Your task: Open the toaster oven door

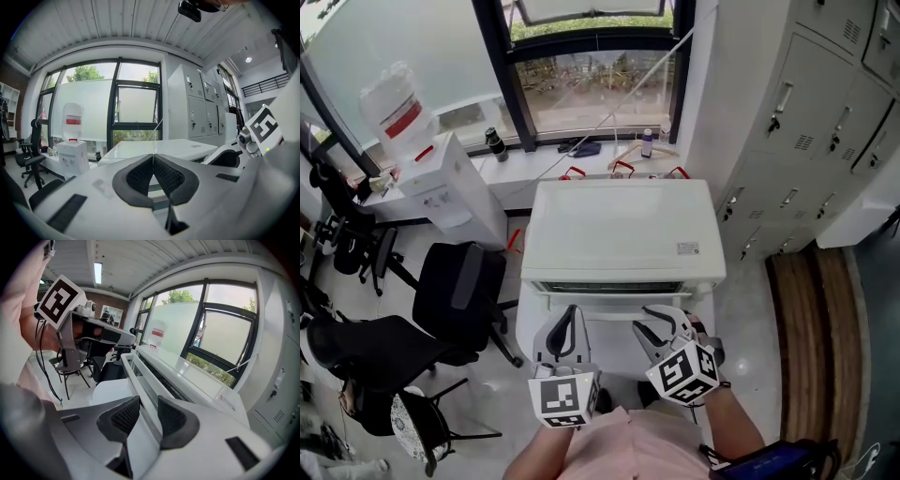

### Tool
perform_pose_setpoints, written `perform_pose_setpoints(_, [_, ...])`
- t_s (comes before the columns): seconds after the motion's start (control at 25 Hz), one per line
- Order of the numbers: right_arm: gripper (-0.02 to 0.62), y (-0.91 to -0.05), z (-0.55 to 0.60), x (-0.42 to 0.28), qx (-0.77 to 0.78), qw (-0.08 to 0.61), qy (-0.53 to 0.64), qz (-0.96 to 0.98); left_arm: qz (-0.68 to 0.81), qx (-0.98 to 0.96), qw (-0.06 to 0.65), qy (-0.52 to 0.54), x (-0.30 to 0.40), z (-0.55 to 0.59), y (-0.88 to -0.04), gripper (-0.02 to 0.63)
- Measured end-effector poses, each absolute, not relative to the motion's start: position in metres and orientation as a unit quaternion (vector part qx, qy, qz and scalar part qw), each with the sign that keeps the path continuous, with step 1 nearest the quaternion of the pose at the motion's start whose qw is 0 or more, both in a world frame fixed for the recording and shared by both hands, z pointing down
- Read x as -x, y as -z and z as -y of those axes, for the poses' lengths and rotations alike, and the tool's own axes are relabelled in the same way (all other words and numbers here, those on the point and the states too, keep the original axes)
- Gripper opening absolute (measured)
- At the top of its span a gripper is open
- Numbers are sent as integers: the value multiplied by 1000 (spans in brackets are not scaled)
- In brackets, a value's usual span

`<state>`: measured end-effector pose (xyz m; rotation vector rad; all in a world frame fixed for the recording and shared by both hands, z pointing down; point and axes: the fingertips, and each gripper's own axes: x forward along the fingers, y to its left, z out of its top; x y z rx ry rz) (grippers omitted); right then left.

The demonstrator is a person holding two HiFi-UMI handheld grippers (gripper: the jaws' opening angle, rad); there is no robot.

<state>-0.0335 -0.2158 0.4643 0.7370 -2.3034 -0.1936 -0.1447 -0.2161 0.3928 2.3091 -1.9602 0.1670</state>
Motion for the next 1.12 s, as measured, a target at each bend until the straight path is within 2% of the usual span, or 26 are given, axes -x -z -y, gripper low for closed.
perform_pose_setpoints(1.12, [115,-483,173,30,-274,377,80,881,642,-761,68,-65,148,193,-403,14])
